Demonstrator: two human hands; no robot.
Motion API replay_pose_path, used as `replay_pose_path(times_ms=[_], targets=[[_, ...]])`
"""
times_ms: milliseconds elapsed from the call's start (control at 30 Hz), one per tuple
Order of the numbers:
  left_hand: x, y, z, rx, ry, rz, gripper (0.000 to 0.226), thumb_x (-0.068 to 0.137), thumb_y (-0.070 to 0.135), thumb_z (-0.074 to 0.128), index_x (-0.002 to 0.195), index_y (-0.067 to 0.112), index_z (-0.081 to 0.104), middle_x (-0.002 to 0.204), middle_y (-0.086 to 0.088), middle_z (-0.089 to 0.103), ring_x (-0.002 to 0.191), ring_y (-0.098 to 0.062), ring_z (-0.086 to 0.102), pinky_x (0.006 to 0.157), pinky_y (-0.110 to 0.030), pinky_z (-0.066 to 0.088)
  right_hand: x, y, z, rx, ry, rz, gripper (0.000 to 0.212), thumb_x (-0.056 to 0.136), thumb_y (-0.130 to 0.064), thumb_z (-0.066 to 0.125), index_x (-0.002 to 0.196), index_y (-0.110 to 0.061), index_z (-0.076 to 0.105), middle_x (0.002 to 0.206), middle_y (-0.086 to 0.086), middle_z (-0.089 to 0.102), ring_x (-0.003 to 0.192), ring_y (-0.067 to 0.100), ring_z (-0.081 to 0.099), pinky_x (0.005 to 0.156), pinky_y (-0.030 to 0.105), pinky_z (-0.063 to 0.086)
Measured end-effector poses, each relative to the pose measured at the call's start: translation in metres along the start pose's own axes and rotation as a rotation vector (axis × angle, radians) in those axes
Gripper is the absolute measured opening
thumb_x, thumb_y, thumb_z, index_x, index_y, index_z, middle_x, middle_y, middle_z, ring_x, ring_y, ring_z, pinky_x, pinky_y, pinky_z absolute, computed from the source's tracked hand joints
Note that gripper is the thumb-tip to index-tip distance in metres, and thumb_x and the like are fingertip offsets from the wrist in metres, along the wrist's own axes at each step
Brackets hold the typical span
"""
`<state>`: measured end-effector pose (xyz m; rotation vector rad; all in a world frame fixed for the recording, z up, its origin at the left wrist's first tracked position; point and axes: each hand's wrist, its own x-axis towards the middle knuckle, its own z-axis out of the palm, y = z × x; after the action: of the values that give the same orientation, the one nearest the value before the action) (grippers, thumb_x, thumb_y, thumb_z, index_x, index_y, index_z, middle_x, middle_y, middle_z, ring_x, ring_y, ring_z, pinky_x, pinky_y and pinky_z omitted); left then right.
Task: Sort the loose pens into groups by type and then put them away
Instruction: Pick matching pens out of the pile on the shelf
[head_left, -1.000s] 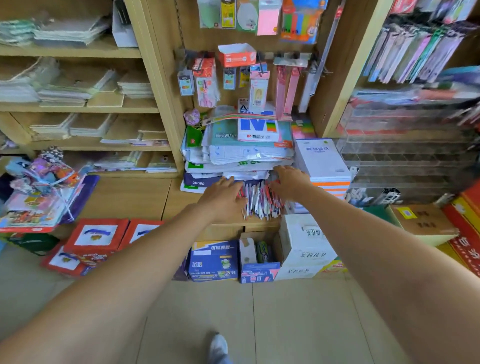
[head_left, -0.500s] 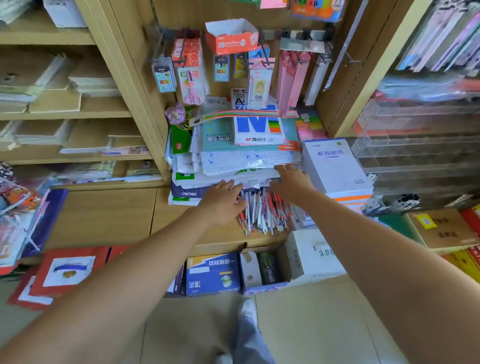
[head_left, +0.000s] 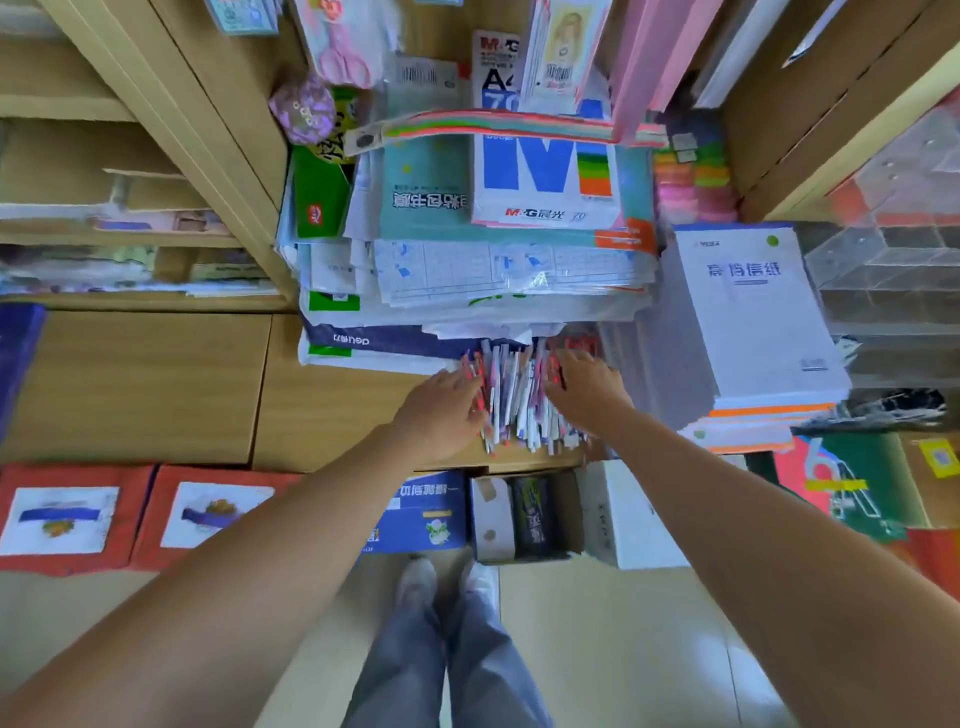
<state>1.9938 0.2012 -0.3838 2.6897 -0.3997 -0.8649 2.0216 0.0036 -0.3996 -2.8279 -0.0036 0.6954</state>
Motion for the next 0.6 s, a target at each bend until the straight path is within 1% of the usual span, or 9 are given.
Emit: replay_pose_path(times_ms=[133,267,367,467,533,600], targets=[[0.041,-0.022,0.035,-0.045,-0.041,0.000,0.051,0.102,0.031,0.037,0.147,0.009,0.028,0.153,-0.012,0.031,0.142,-0.026,0.025,0.114,-0.040,0.027,0.029,0.019,0.041,0.029,-0.056,0.035,0.051,0.097,-0.031,0.046,0.143,-0.015,0.035,0.140,0.011,0.047,0.127,0.030,0.046,0.104,0.043,0.037],[0.085,-0.047,0.079,-0.054,-0.093,-0.034,0.051,0.100,0.029,0.041,0.147,0.014,0.030,0.150,-0.011,0.035,0.139,-0.028,0.032,0.108,-0.041,0.035,0.058,0.034,0.087,0.093,-0.075,0.083,0.039,0.098,-0.027,0.044,0.134,-0.013,0.043,0.128,0.011,0.054,0.112,0.028,0.054,0.093,0.040,0.044],[0.117,-0.064,0.109,-0.092,-0.127,-0.077,0.051,0.099,0.027,0.041,0.148,0.019,0.030,0.149,-0.010,0.037,0.134,-0.029,0.036,0.104,-0.043,0.039,0.078,0.042,0.122,0.245,-0.025,0.149,0.038,0.098,-0.024,0.045,0.134,-0.012,0.046,0.128,0.011,0.054,0.107,0.027,0.058,0.086,0.037,0.048],[0.145,-0.076,0.135,-0.134,-0.104,-0.110,0.050,0.099,0.026,0.042,0.147,0.022,0.032,0.140,-0.012,0.044,0.127,-0.029,0.043,0.099,-0.043,0.043,0.097,0.048,0.158,0.315,0.067,0.187,0.032,0.097,-0.019,0.047,0.128,-0.010,0.052,0.119,0.011,0.060,0.086,0.023,0.061,0.068,0.029,0.047],[0.162,-0.079,0.150,-0.180,-0.068,-0.140,0.049,0.098,0.025,0.045,0.146,0.020,0.033,0.133,-0.012,0.047,0.122,-0.028,0.047,0.097,-0.042,0.044,0.108,0.051,0.178,0.323,0.108,0.197,0.028,0.096,-0.020,0.049,0.122,-0.010,0.053,0.109,0.011,0.064,0.077,0.021,0.060,0.062,0.029,0.049],[0.179,-0.083,0.163,-0.261,-0.002,-0.192,0.045,0.096,0.025,0.049,0.139,0.013,0.040,0.127,-0.011,0.050,0.117,-0.028,0.050,0.090,-0.038,0.044,0.118,0.055,0.196,0.337,0.136,0.203,0.026,0.095,-0.023,0.053,0.117,-0.011,0.053,0.100,0.011,0.065,0.077,0.023,0.063,0.063,0.035,0.055]])
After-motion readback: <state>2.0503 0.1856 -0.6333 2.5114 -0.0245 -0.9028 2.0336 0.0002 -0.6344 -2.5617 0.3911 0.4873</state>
